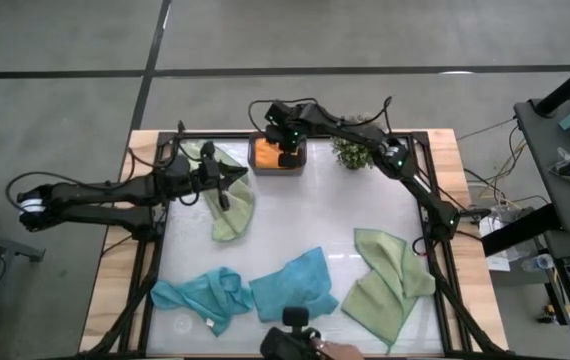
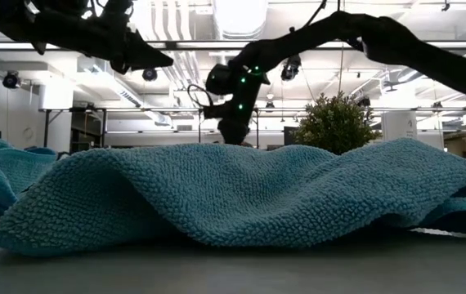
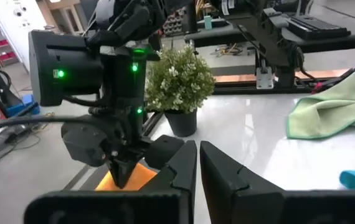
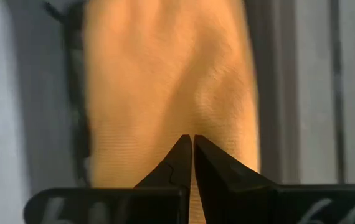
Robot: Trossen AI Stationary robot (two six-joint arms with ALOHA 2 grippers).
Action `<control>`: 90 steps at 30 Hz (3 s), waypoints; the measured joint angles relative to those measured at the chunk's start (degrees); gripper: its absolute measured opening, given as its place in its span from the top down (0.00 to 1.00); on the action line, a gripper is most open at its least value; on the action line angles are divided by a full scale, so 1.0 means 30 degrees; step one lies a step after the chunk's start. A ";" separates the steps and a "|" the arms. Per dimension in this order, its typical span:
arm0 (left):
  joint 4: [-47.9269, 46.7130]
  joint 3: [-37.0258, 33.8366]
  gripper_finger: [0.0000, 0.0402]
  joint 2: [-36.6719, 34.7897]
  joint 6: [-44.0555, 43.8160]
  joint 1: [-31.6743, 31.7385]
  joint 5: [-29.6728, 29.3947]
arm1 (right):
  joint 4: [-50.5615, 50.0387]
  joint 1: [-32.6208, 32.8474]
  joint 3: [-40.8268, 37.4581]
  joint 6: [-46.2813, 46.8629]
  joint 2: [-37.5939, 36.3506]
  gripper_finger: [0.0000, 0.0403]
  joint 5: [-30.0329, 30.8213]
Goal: Fold microfiber towels
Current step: Put the folded orange microfiber towel into the black bin
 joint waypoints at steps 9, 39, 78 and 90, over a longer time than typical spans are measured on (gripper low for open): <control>0.0167 0.0013 0.98 0.0738 -0.0024 0.0003 0.0000 | 0.0361 -0.0044 -0.0194 -0.0051 0.0014 0.97 0.0864; 0.1130 0.0036 0.98 0.1261 -0.0031 0.0007 0.0000 | 0.4400 -0.0029 -0.3875 0.0029 0.0029 0.97 0.0365; 0.1043 0.0015 0.98 0.1370 0.1061 0.0007 0.0000 | 0.4659 0.0000 -0.4080 -0.1530 -0.1295 0.97 0.2394; 0.1036 0.0015 0.98 0.1378 0.1060 0.0007 0.0000 | 0.3228 0.0438 -0.4150 -0.2271 -0.0682 0.97 0.1655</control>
